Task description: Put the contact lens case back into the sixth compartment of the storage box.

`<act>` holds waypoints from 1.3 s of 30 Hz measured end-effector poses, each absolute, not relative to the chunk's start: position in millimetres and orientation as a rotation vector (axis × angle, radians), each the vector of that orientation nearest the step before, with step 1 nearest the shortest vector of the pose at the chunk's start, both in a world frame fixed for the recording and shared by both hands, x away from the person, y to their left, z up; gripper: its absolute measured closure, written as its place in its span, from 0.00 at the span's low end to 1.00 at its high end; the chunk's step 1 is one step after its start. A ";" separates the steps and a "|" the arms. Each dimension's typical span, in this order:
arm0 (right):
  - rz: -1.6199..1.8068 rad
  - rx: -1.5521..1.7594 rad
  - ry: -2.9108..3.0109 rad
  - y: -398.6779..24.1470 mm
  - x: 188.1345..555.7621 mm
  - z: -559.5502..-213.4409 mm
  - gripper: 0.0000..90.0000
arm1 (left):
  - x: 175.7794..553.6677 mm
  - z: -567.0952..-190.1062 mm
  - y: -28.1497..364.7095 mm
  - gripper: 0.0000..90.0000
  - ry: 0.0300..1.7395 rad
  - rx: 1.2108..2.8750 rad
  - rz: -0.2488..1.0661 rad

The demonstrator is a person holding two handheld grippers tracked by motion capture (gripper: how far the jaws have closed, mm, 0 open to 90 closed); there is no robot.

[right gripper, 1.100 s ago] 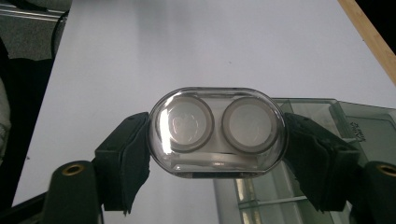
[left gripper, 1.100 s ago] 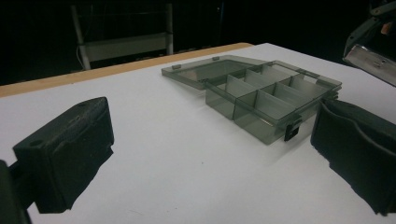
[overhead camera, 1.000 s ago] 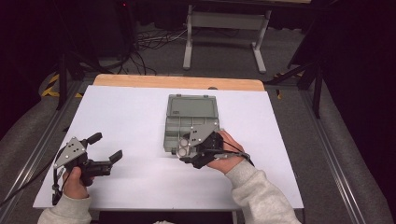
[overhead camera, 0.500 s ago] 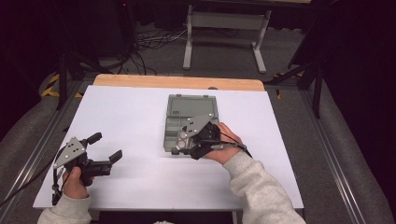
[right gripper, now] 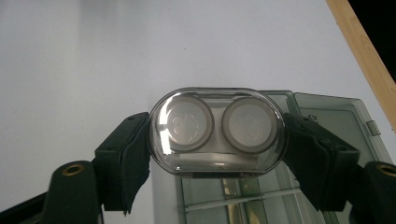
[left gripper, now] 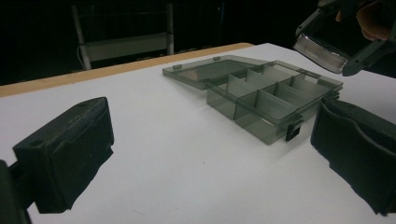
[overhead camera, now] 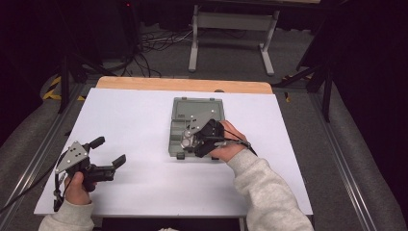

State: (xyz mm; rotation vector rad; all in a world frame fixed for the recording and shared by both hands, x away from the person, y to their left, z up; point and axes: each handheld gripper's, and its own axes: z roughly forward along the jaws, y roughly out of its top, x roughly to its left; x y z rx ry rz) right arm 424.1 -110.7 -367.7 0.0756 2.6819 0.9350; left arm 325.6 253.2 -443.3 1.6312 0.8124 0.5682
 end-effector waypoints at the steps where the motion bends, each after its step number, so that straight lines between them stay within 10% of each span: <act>1: 0.933 0.076 2.683 -110.6 425.1 -368.0 0.29 | 325.6 -443.3 253.2 0.00 0.812 1.632 0.569; 39: 0.785 0.128 2.774 -108.3 459.2 -395.4 0.29 | 325.6 -443.2 253.3 0.00 0.810 1.636 0.570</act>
